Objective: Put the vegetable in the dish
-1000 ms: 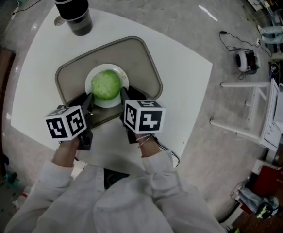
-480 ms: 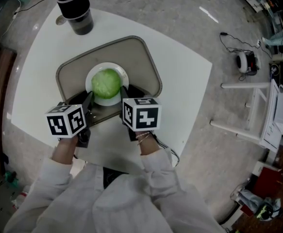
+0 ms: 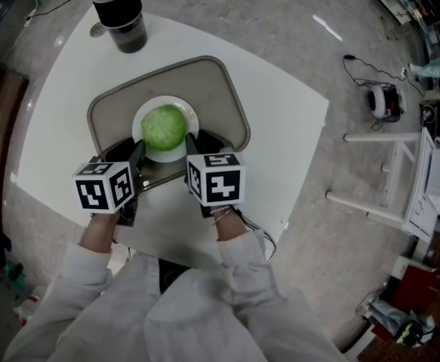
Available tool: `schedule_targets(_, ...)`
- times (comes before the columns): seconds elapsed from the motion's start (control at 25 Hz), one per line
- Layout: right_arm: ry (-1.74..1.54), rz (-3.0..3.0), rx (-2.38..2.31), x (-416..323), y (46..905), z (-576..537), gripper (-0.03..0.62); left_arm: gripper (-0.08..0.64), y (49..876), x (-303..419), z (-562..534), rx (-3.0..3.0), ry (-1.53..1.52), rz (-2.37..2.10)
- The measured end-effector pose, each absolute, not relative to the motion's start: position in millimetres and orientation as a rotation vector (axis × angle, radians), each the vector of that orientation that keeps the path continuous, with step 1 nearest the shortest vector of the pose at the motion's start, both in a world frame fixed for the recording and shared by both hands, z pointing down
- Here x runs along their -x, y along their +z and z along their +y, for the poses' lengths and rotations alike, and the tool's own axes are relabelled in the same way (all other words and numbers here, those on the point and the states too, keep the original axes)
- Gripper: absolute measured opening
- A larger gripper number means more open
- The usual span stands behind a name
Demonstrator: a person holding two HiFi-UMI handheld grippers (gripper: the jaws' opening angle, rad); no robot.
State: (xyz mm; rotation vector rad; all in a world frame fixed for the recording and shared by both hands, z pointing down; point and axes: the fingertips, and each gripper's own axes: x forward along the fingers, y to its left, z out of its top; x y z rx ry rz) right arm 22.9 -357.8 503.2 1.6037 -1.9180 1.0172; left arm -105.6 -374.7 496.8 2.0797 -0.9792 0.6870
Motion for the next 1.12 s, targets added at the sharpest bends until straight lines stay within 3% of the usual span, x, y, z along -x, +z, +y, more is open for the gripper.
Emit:
schedule_targets(0.36,1.068,-1.992,-1.577,-22,492,-344,0.081,0.101,486,108,-366,-2.052,0.643,-1.009)
schedule_targets(0.84,1.054,-2.280,-1.532,-33,412,-284,0.079,0.098,415,79,-301,-2.133,0.323,-0.940)
schedule_targets(1.12,1.040,-2.480,-1.425,-27,375,-229,0.044,0.009,389,49,-233,-2.164,0.175,-0.810)
